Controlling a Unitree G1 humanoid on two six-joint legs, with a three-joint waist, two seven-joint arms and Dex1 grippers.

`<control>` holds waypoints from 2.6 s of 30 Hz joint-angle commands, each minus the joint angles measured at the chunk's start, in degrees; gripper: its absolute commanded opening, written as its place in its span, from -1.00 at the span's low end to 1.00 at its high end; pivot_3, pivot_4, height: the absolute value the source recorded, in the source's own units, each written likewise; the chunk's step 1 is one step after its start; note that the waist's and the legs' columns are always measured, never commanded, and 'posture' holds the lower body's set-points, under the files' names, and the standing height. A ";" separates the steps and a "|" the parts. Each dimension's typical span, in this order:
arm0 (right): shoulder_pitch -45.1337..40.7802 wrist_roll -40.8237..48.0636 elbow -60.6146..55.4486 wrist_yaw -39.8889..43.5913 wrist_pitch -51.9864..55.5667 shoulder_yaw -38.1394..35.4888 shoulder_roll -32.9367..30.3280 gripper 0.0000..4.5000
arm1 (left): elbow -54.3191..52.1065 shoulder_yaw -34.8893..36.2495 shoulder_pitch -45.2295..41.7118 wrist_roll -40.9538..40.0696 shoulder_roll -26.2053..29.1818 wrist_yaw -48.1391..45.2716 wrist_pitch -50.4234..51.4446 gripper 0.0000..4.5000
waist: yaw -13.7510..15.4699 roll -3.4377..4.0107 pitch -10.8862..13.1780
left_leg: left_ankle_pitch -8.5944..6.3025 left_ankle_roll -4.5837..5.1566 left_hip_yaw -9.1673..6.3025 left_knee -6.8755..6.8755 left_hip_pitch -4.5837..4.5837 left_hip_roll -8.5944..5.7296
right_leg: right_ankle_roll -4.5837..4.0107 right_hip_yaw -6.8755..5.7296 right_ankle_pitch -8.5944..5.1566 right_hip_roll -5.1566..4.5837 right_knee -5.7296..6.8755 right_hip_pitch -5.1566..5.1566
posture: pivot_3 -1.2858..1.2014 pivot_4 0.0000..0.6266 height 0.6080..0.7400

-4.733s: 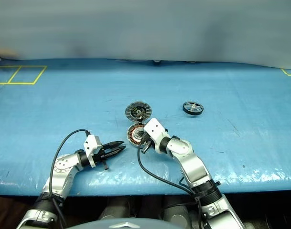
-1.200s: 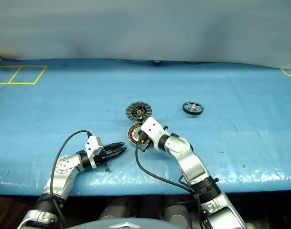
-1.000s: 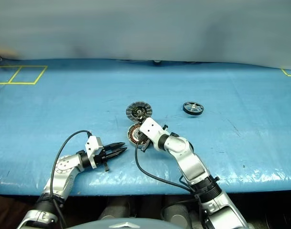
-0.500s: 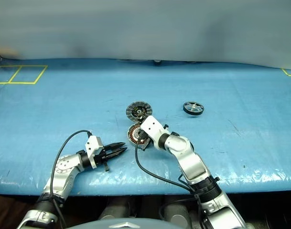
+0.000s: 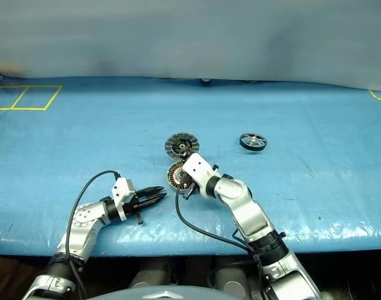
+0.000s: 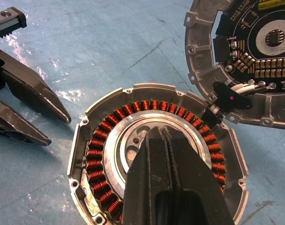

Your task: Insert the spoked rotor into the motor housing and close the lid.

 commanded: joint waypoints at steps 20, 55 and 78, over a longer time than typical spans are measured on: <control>7.16 7.31 -14.83 -1.90 1.95 -11.48 -1.83 -0.99 | -1.19 0.87 -0.18 -2.03 -0.46 -0.79 -0.83 -0.59 | 0.17 0.01 0.01 | -0.01 0.01 0.00 -0.03 -0.05 0.00 | 0.00 -0.01 0.00 -0.01 -0.05 -0.03 | 0.03 -0.52 1.00; -18.71 8.44 32.63 -1.94 -5.68 -28.15 -15.05 0.93 | -0.88 0.07 0.11 -1.51 -1.75 0.84 -1.43 -0.59 | -0.03 0.11 0.11 | -0.01 0.10 0.16 -0.06 -0.09 0.06 | -0.02 0.00 0.00 -0.02 -0.08 0.23 | 0.03 -0.52 1.00; -18.20 -1.40 37.07 -6.17 -14.01 -21.61 -16.47 0.93 | -0.93 -0.75 1.08 -1.22 -2.17 1.02 -1.58 -0.59 | -0.04 0.14 0.11 | -0.01 0.10 0.20 -0.08 -0.06 0.05 | -0.02 0.05 0.00 -0.03 -0.06 0.22 | 0.03 -0.52 1.00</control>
